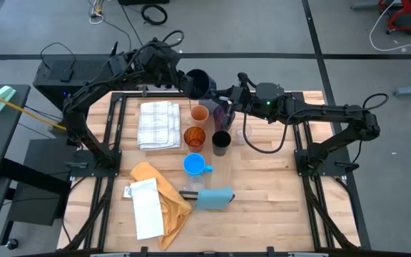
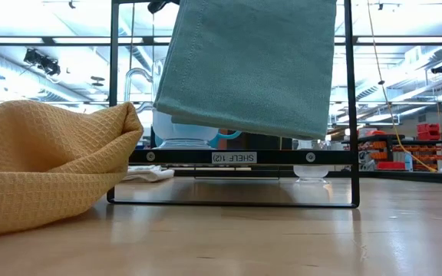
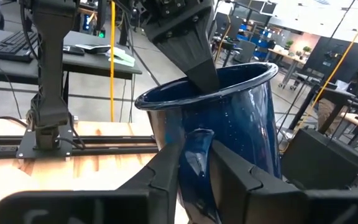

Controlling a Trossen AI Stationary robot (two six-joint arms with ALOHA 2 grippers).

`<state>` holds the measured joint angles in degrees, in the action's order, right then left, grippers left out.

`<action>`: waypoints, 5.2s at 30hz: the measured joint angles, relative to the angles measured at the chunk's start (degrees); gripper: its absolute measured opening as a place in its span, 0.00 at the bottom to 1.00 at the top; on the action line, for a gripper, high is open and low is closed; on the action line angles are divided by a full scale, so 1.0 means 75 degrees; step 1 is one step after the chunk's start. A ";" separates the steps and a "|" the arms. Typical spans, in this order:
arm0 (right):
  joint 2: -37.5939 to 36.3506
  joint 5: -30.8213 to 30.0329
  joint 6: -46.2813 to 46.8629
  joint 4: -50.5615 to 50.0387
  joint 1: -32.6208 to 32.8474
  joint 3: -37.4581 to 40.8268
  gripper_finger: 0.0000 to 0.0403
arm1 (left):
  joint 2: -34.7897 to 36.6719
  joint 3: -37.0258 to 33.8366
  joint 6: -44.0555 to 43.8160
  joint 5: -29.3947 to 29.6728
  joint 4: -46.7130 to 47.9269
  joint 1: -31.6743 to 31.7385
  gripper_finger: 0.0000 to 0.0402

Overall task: Stack small to large cups/mugs on shelf
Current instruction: Put the dark blue mug on the shelf

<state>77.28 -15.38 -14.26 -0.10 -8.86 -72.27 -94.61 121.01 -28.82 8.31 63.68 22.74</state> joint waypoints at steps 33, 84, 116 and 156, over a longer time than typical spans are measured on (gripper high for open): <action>0.0000 0.0061 -0.0181 -0.0509 -0.0085 -0.0006 0.12 | 0.0020 -0.0006 0.0041 -0.0320 -0.0229 0.0049 0.06; -0.3258 -0.3274 0.4433 -0.2159 0.4319 0.2411 0.12 | 0.1673 0.0001 0.1686 0.0347 -0.0457 0.1445 0.10; -0.3351 -0.4126 0.4236 0.3288 0.6172 0.7025 0.12 | 0.1670 0.0000 0.1791 0.0345 -0.0492 0.1436 0.08; 0.0267 -0.2910 0.4680 0.6167 0.5181 0.7548 0.12 | 0.1670 0.0000 0.2136 0.0315 -0.0749 0.1433 0.07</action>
<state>79.28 -37.20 20.84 46.15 29.99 -15.66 -82.08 121.01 -12.80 10.67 58.06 33.50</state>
